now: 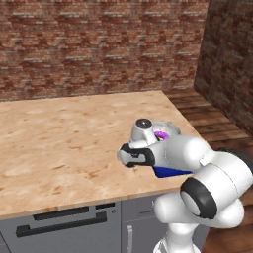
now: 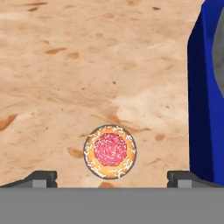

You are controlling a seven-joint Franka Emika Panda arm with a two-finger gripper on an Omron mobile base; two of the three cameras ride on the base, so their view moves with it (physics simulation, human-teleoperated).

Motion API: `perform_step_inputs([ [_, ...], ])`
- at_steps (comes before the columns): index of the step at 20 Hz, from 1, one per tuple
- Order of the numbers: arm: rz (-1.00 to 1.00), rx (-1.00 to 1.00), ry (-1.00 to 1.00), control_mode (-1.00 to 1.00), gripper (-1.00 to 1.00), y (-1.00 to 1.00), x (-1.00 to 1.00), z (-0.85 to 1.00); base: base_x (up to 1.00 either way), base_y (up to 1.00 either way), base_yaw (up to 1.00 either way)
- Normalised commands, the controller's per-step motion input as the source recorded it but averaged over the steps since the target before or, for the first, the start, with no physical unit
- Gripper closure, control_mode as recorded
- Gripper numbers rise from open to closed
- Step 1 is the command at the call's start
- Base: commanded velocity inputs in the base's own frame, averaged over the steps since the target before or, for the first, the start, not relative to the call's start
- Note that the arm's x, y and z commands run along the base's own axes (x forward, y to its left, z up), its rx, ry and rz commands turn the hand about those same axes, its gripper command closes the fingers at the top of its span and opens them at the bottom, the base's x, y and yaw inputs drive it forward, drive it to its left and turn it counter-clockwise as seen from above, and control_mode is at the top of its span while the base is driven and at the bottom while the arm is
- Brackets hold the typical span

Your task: Place the bowl with donut and the cupcake onto the tray.

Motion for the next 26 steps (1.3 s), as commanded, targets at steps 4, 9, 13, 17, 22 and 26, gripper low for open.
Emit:
perform_step_inputs([
  [4,0.00,0.00,0.02,-1.00,-1.00,0.07,0.08,-0.14,0.00,0.00,0.00],
  [9,0.00,0.00,0.02,-1.00,-1.00,0.03,0.00,-0.36,0.00,0.00,0.00],
  [13,0.00,0.00,0.00,-1.00,-1.00,0.00,0.00,-0.30,0.00,0.00,0.00],
  [17,0.00,0.00,-0.01,-1.00,-1.00,0.00,0.02,-0.20,0.00,0.00,0.00],
  [22,0.00,0.00,-0.02,-1.00,-1.00,0.00,0.10,-0.09,0.00,0.00,0.00],
  [26,0.00,0.00,0.00,-1.00,1.00,0.00,0.07,-0.03,0.00,0.00,0.00],
])
